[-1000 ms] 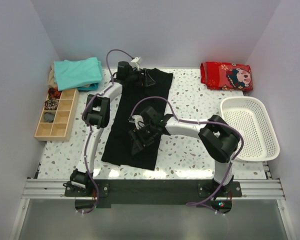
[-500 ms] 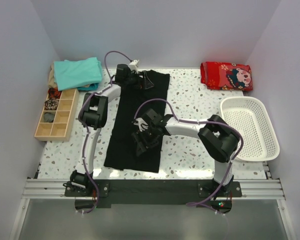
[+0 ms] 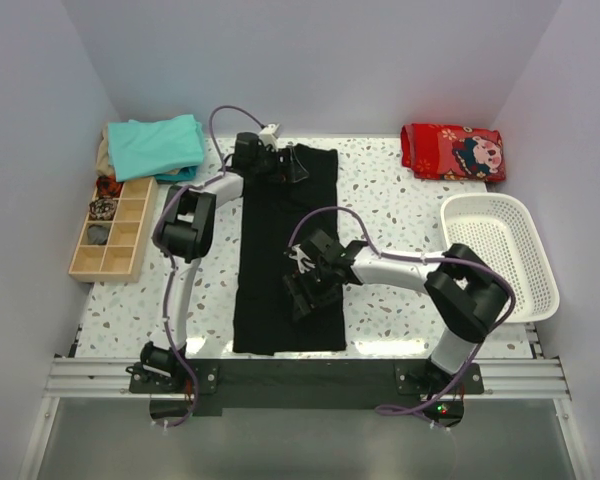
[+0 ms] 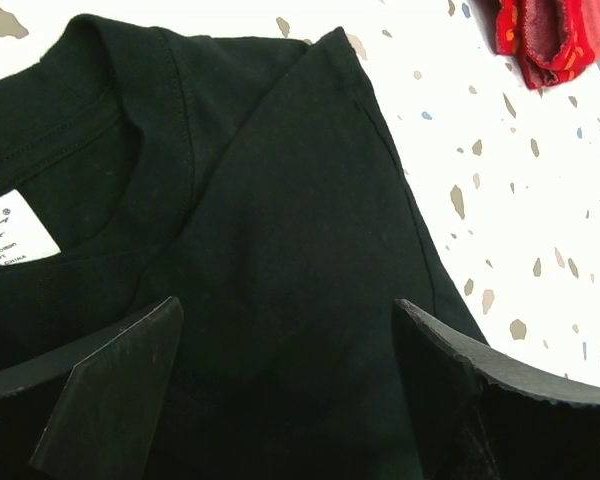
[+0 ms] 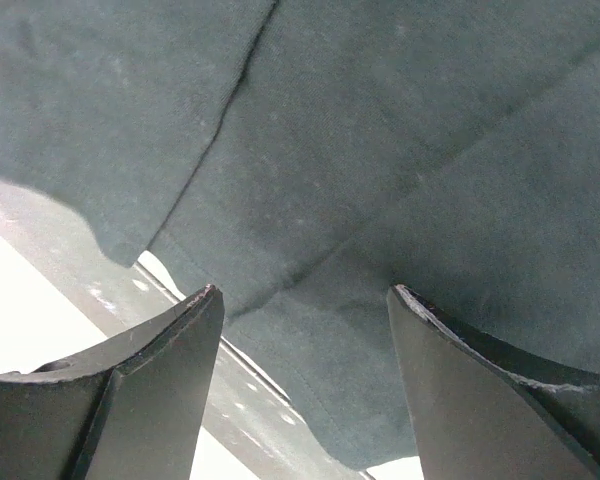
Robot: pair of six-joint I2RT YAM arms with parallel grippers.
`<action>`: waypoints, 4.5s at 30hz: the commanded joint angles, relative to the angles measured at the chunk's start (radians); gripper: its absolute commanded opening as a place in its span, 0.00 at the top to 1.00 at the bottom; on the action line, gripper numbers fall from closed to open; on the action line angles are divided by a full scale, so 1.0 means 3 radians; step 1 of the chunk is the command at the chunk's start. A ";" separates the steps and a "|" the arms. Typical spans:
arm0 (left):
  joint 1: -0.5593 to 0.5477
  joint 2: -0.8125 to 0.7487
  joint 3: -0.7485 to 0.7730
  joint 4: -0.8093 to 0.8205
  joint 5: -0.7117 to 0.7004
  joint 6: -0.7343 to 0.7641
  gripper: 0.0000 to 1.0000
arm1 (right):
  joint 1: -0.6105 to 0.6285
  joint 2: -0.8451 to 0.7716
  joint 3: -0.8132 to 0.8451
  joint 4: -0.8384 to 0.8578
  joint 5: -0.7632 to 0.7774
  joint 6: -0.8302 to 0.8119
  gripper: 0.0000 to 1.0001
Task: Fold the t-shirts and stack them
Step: Rotate the tshirt 90 degrees, then grab the bottom of the folded rectangular tshirt with both arms, then fold the folded rectangular tshirt in 1/3 of the way
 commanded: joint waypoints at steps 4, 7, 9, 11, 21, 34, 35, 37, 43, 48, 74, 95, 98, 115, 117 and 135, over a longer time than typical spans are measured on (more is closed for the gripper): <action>-0.0177 -0.0724 -0.0087 -0.0286 -0.0753 0.0378 0.06 | 0.0011 -0.0728 0.0144 -0.0212 0.0765 -0.0292 0.26; -0.0275 -0.1199 -0.0290 -0.0358 -0.1271 0.0527 0.03 | 0.0006 -0.0963 0.0272 -0.0202 0.1205 -0.0395 0.26; -0.0301 -0.1563 -0.0449 -0.0404 -0.1604 0.0451 0.00 | -0.0004 -0.1111 0.0298 -0.0197 0.1531 -0.0415 0.23; -0.0301 -0.1940 -0.0807 -0.0445 -0.1804 0.0222 0.00 | -0.0040 -0.1178 0.0308 -0.0289 0.1823 -0.0339 0.17; -0.0438 -0.3828 -0.3287 -0.0869 -0.1983 -0.0505 0.00 | -0.0633 -0.1567 -0.0290 -0.0555 0.1769 -0.0063 0.13; -0.1185 -0.5847 -0.4556 -0.2514 -0.2188 -0.1855 0.03 | -0.0720 -0.1695 -0.0796 -0.0427 0.1242 0.0367 0.13; -0.1195 -0.5925 -0.4612 -0.2571 -0.2168 -0.1962 0.03 | -0.0725 -0.1710 -0.0867 -0.0412 0.1161 0.0392 0.13; -0.1262 -0.6129 -0.4709 -0.2720 -0.2086 -0.2080 0.06 | -0.0730 -0.1776 -0.0944 -0.0376 0.1058 0.0469 0.13; -0.1384 -0.6334 -0.4995 -0.2997 -0.1923 -0.2357 0.07 | -0.0736 -0.1945 -0.1159 -0.0330 0.0808 0.0622 0.13; -0.1548 -0.6299 -0.5195 -0.2940 -0.1876 -0.2480 0.05 | -0.0736 -0.1996 -0.1307 -0.0177 0.0445 0.0715 0.16; -0.2167 -0.5859 -0.5252 -0.2854 -0.1845 -0.2736 0.46 | -0.0229 -0.1884 -0.1788 0.0212 0.0327 0.1318 0.36; -0.2193 -0.5803 -0.4777 -0.2961 -0.2249 -0.2603 1.00 | -0.0224 -0.2160 -0.1466 0.0223 0.0474 0.1155 0.98; -0.2188 -0.5655 -0.4578 -0.2890 -0.2413 -0.2541 1.00 | -0.0219 -0.2130 -0.1298 0.0084 0.0561 0.1032 0.98; -0.1811 -0.4438 -0.3483 -0.2470 -0.3007 -0.1831 1.00 | -0.0499 -0.1113 -0.0050 -0.0151 0.1089 0.0224 0.96; -0.1641 -0.4336 -0.3477 -0.2286 -0.2859 -0.1718 1.00 | -0.0612 -0.0975 0.0113 -0.0141 0.1007 0.0112 0.97; -0.0833 -0.2996 -0.2782 -0.1580 -0.2490 -0.0961 1.00 | -0.1201 0.0335 0.1203 -0.0253 0.0756 -0.0298 1.00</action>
